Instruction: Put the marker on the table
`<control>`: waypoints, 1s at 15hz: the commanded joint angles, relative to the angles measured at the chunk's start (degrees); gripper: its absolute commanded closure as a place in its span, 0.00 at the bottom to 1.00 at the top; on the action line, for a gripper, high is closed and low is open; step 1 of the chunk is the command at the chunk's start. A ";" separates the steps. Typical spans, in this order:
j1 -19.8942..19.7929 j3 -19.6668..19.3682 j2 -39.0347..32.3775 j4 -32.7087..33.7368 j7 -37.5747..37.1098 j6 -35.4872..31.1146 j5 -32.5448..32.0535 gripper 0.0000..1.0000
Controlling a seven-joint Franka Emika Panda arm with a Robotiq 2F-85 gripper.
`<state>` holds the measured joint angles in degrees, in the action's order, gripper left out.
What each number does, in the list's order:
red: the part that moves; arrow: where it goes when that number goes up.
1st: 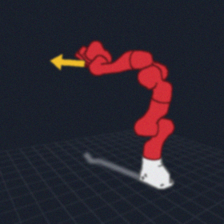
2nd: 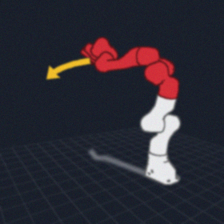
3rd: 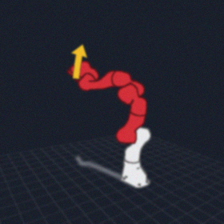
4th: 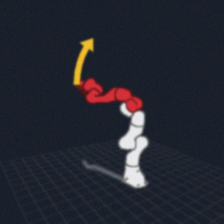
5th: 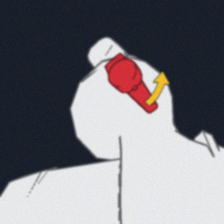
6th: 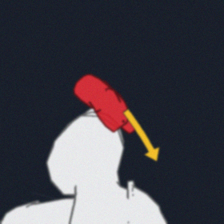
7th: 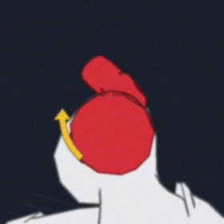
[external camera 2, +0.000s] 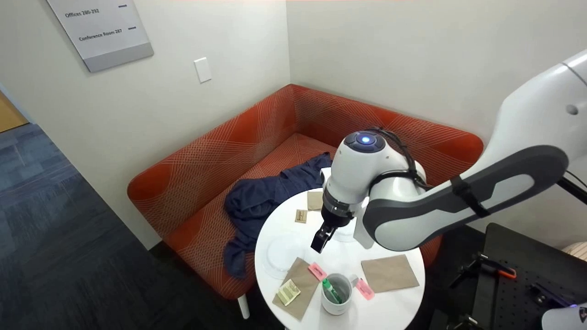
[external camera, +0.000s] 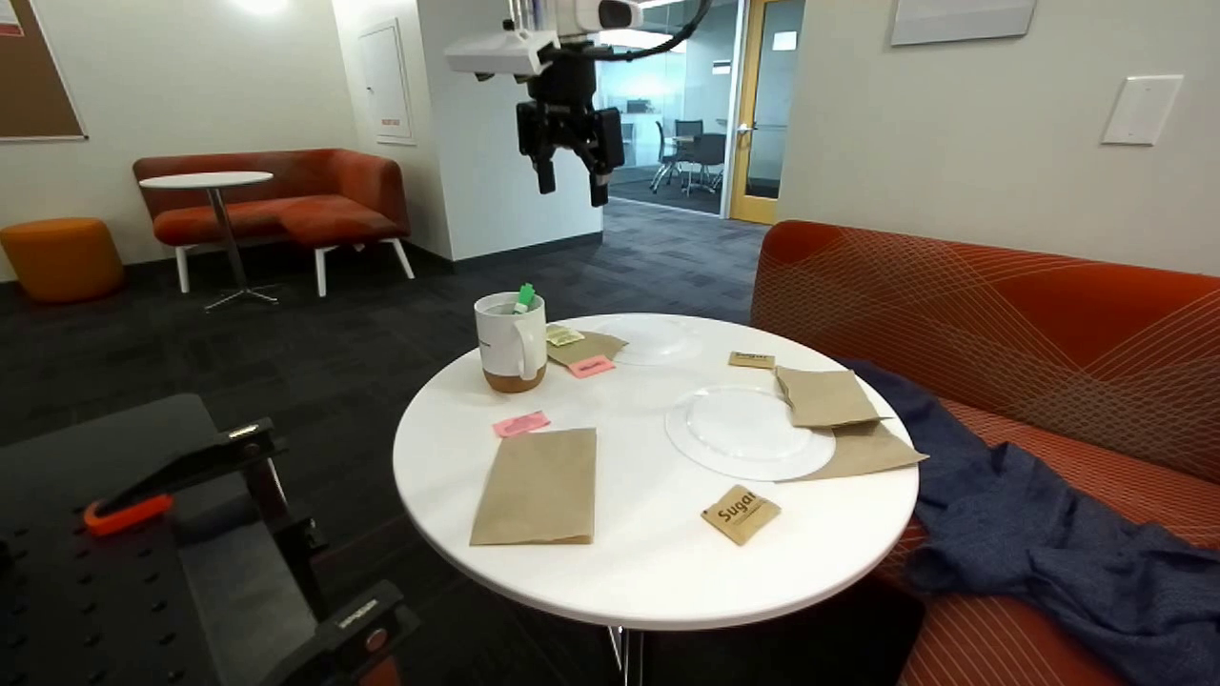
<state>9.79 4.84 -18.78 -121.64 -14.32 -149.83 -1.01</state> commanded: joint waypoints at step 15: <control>5.69 -3.24 -3.00 -0.82 -5.66 -4.71 -7.00 0.00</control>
<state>13.45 3.20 -22.55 -119.34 -17.64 -150.62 -5.36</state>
